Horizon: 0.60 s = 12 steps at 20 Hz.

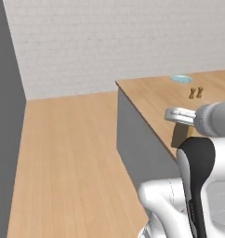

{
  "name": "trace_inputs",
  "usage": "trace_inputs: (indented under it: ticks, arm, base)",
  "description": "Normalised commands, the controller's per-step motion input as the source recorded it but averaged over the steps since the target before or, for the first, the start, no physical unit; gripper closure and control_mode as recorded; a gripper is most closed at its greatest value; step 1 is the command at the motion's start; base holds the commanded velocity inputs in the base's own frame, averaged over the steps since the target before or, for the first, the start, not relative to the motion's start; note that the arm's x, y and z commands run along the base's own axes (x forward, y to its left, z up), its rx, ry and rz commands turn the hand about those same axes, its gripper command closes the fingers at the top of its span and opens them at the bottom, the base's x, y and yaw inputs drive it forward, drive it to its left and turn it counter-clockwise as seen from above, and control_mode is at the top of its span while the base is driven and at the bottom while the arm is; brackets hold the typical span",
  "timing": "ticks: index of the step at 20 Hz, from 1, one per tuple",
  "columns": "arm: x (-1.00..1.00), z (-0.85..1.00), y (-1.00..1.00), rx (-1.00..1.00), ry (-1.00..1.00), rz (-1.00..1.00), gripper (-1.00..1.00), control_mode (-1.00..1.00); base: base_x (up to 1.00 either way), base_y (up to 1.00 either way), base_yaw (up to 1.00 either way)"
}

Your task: Start the toaster. Once the lever pops up, take the bread to the plate on the dining counter.

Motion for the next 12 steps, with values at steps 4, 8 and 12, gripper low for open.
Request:
trace_inputs:
  ticks: [4, 8, 12]
  arm:
    - [0.0, 0.0, 0.0, 0.0, 0.0, 0.0, 1.0, 1.0]
    - [0.0, 0.0, 0.0, 0.0, 0.0, 0.0, 1.0, 1.0]
    - [0.0, 0.0, 0.0, 0.0, 0.0, 0.0, 1.0, 1.0]
  base:
    - [0.98, 0.55, 0.0]
    - [0.23, 0.88, 0.0]
    - [0.0, 1.0, 0.03]
